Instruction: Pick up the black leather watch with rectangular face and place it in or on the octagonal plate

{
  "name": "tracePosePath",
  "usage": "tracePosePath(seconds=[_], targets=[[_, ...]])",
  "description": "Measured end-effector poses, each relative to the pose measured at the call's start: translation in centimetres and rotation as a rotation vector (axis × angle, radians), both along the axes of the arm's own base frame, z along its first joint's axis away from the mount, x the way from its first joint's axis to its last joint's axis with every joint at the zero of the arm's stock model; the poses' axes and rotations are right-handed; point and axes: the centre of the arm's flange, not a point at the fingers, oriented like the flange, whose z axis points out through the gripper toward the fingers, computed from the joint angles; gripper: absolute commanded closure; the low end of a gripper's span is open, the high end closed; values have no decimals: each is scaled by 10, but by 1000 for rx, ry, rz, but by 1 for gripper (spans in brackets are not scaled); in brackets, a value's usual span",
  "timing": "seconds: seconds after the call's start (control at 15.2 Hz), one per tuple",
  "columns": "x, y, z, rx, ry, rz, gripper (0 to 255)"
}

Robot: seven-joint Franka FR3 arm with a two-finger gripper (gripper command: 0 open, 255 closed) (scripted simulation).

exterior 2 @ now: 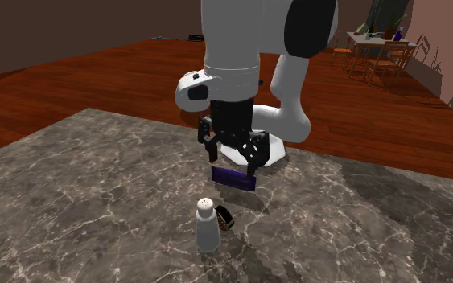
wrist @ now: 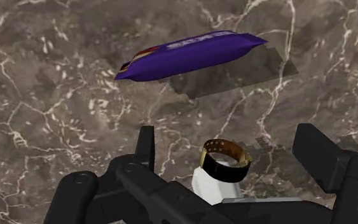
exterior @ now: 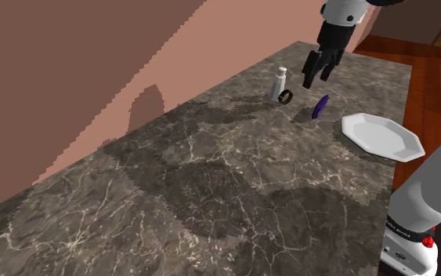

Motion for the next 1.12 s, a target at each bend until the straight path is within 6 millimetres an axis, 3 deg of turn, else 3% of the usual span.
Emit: tracePosePath(seconds=[0.4,0.86,1.12], targets=[[66,22,-34,-24,17,72,0],[73,25,-72,-26,18,79,0],[72,25,-77,-26,17,79,0]])
